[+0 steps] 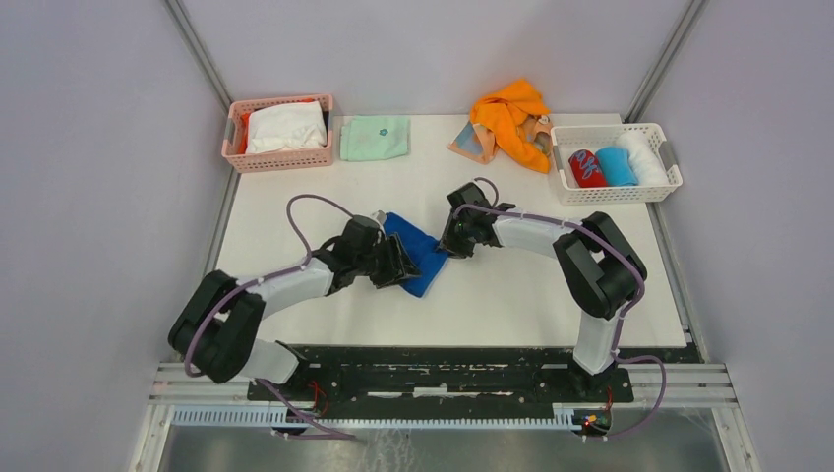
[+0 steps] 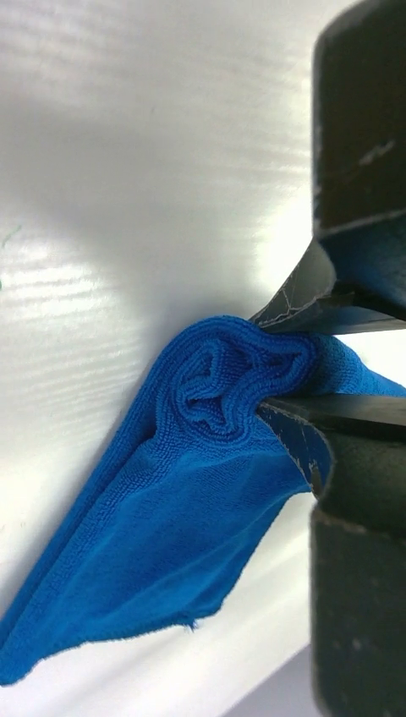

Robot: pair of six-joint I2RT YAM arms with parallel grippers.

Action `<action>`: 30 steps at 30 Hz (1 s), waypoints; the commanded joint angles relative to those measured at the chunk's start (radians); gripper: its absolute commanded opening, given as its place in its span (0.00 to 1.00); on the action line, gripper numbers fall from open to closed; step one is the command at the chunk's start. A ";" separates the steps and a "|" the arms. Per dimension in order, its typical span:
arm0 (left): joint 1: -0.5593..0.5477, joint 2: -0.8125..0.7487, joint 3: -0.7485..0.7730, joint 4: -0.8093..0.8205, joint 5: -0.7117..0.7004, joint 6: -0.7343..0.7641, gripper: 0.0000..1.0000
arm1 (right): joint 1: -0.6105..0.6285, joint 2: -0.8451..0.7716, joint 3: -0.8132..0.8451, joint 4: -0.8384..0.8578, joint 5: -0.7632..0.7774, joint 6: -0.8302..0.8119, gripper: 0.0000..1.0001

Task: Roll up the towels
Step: Roll the towel at the center of the board.

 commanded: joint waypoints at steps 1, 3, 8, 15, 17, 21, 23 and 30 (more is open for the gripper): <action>-0.168 -0.169 0.095 -0.284 -0.388 0.157 0.61 | 0.003 0.010 0.071 -0.311 0.178 -0.022 0.19; -0.273 -0.200 0.137 -0.317 -0.562 0.196 0.64 | 0.005 0.022 0.102 -0.349 0.182 -0.013 0.19; -0.515 -0.168 0.215 -0.316 -0.887 0.298 0.71 | 0.007 0.035 0.132 -0.414 0.201 0.008 0.21; -0.696 0.054 0.300 -0.188 -1.162 0.531 0.71 | 0.006 0.054 0.157 -0.480 0.206 0.010 0.23; -0.716 0.105 0.306 -0.133 -1.188 0.596 0.71 | 0.005 0.054 0.157 -0.494 0.213 0.009 0.23; -0.728 0.186 0.306 -0.051 -1.234 0.675 0.71 | -0.001 0.058 0.156 -0.510 0.203 0.011 0.23; -0.738 0.219 0.305 -0.006 -1.242 0.723 0.70 | -0.006 0.061 0.154 -0.511 0.194 0.011 0.23; -0.788 0.338 0.334 0.091 -1.305 0.860 0.70 | -0.021 0.062 0.144 -0.497 0.166 0.010 0.23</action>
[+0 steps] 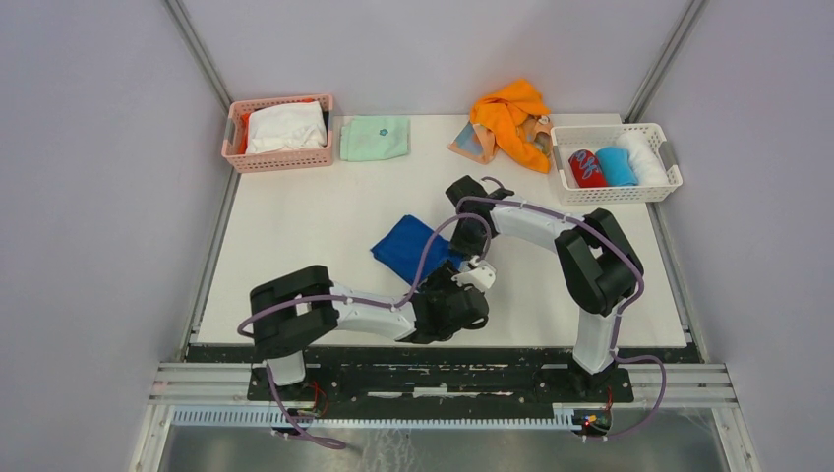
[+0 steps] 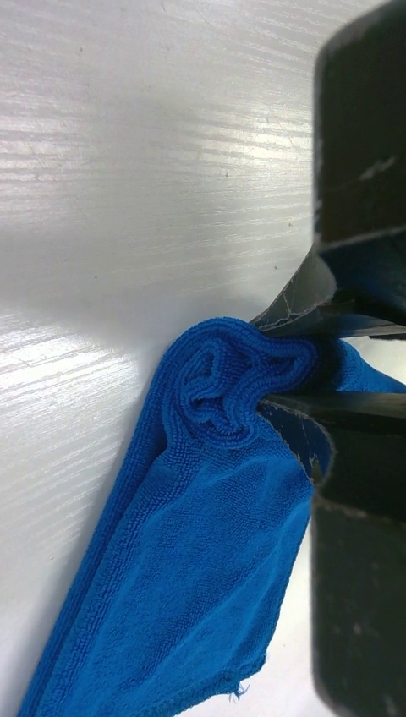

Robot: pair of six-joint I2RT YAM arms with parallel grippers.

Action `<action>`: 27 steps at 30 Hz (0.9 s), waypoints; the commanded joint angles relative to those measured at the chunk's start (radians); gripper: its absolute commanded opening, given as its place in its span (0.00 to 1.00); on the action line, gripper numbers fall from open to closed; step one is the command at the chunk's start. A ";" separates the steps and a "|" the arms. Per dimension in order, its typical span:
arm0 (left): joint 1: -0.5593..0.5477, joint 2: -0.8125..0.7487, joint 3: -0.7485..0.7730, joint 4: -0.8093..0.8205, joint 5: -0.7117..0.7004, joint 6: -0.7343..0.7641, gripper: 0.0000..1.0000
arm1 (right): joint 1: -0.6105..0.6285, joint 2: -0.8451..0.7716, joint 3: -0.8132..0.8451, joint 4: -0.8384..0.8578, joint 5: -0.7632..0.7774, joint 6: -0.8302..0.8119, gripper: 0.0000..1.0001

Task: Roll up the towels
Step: Roll the towel at the center of the board.

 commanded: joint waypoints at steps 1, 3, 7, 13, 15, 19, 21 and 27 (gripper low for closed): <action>-0.037 0.068 0.064 0.125 -0.095 0.146 0.70 | -0.016 0.036 -0.018 -0.097 0.036 -0.005 0.23; -0.040 0.099 0.078 0.124 -0.101 0.154 0.70 | -0.019 0.036 -0.019 -0.093 0.030 -0.007 0.23; -0.029 0.174 0.118 0.057 -0.108 0.120 0.68 | -0.020 0.035 -0.022 -0.085 0.014 -0.011 0.23; 0.038 0.167 0.115 -0.044 -0.025 -0.011 0.44 | -0.035 -0.010 -0.061 -0.046 -0.013 -0.016 0.23; 0.052 0.134 0.095 -0.048 0.016 -0.038 0.33 | -0.045 -0.038 -0.082 0.000 -0.033 -0.020 0.24; 0.089 0.044 0.053 -0.052 0.192 -0.098 0.22 | -0.071 -0.105 -0.130 0.093 -0.091 -0.038 0.31; 0.125 -0.013 0.030 -0.048 0.302 -0.144 0.19 | -0.087 -0.146 -0.162 0.152 -0.119 -0.042 0.36; 0.312 -0.124 -0.058 -0.014 0.673 -0.294 0.16 | -0.129 -0.264 -0.265 0.331 -0.198 -0.039 0.59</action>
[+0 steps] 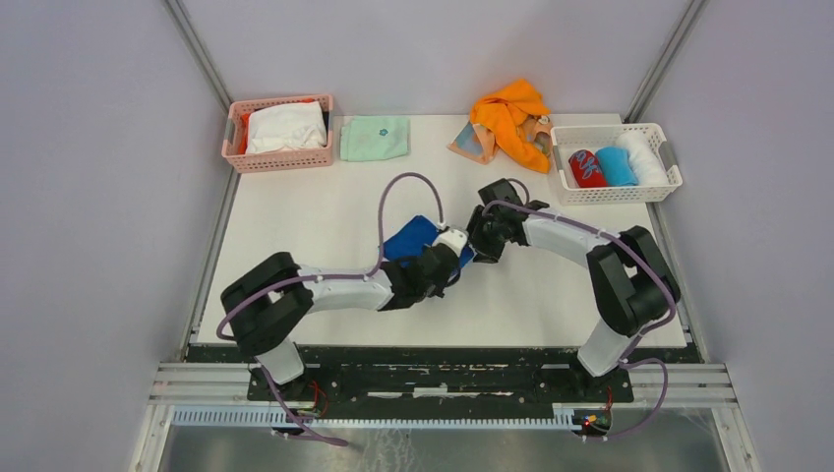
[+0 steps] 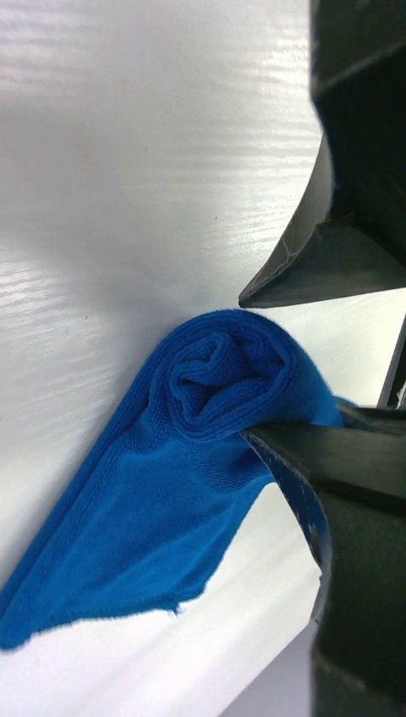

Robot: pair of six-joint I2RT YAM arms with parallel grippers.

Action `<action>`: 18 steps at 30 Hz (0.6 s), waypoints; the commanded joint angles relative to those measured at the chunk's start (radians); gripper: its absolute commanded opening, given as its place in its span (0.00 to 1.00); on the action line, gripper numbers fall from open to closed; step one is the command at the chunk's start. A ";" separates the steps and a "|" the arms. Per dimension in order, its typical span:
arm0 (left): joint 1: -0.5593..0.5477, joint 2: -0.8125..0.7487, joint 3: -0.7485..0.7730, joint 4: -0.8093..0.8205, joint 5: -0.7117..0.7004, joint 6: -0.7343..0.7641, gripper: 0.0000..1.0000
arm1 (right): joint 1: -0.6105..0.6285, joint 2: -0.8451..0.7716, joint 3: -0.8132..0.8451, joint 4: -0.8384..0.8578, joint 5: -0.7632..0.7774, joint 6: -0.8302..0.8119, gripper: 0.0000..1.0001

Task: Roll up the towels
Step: Roll the towel at the center of the board.

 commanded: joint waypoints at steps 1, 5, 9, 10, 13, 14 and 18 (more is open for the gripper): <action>0.159 -0.078 -0.071 0.025 0.377 -0.196 0.16 | -0.032 -0.117 -0.075 0.175 -0.053 -0.004 0.63; 0.294 -0.065 -0.100 0.051 0.596 -0.286 0.16 | -0.038 -0.168 -0.165 0.306 -0.068 0.024 0.70; 0.386 -0.018 -0.112 0.085 0.764 -0.364 0.16 | -0.037 -0.186 -0.266 0.470 -0.104 0.074 0.74; 0.406 -0.003 -0.115 0.093 0.799 -0.393 0.16 | -0.036 -0.181 -0.279 0.506 -0.114 0.091 0.74; 0.459 0.042 -0.130 0.130 0.880 -0.449 0.16 | -0.026 -0.159 -0.301 0.590 -0.126 0.108 0.76; 0.472 0.055 -0.142 0.148 0.903 -0.466 0.16 | -0.022 -0.147 -0.303 0.609 -0.128 0.110 0.76; 0.502 0.082 -0.166 0.183 0.948 -0.516 0.16 | -0.008 -0.085 -0.300 0.672 -0.137 0.131 0.77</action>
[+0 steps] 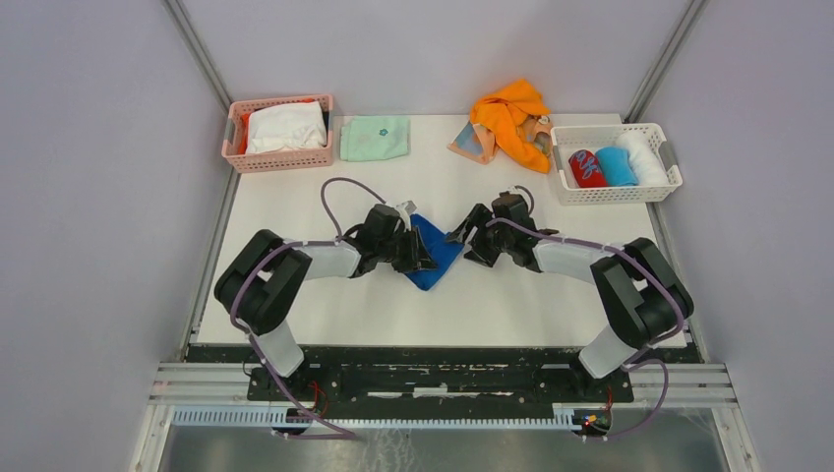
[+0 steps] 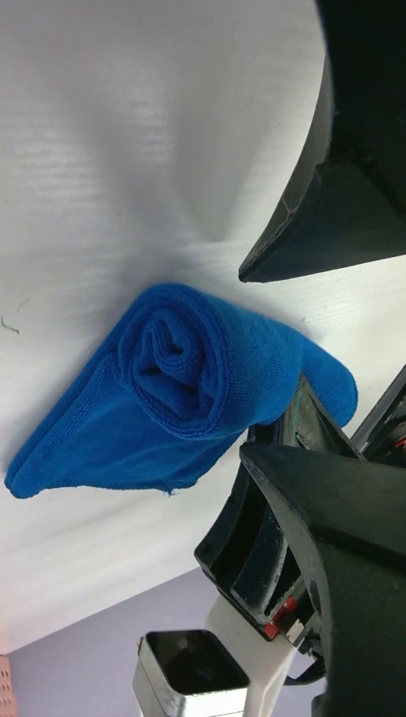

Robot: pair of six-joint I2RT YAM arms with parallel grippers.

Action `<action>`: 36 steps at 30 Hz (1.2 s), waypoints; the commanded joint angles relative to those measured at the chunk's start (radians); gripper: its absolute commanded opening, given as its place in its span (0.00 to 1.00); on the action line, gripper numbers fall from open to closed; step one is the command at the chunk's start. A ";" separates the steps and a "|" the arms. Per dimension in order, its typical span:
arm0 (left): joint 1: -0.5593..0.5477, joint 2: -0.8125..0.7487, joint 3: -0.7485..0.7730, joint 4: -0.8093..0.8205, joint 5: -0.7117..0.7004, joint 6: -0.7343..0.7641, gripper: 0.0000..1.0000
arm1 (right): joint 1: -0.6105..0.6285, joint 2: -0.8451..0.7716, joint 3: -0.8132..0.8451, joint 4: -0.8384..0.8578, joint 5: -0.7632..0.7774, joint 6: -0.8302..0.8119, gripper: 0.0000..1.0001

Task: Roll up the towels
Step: Roll the towel at the center of the board.

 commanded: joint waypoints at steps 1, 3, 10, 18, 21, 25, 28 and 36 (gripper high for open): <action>0.022 0.064 -0.058 -0.001 0.091 -0.112 0.16 | 0.019 0.064 0.003 0.162 -0.030 0.044 0.77; 0.031 0.068 -0.073 0.014 0.101 -0.130 0.16 | 0.030 0.096 0.010 0.172 -0.020 0.049 0.77; 0.041 0.062 -0.116 0.046 0.106 -0.189 0.23 | 0.051 0.171 0.052 0.052 0.049 0.021 0.59; -0.038 -0.159 -0.119 -0.115 -0.093 -0.127 0.56 | 0.101 0.172 0.229 -0.300 0.183 -0.016 0.39; -0.115 -0.277 -0.071 -0.267 -0.329 -0.063 0.63 | 0.115 0.180 0.306 -0.441 0.229 -0.016 0.36; -0.280 -0.361 0.020 -0.401 -0.659 0.016 0.71 | 0.132 0.195 0.396 -0.585 0.290 -0.022 0.36; -0.425 -0.353 0.082 -0.441 -0.878 0.077 0.74 | 0.134 0.216 0.433 -0.622 0.286 -0.023 0.36; -0.648 -0.122 0.253 -0.451 -1.270 0.262 0.74 | 0.137 0.240 0.454 -0.655 0.275 -0.031 0.37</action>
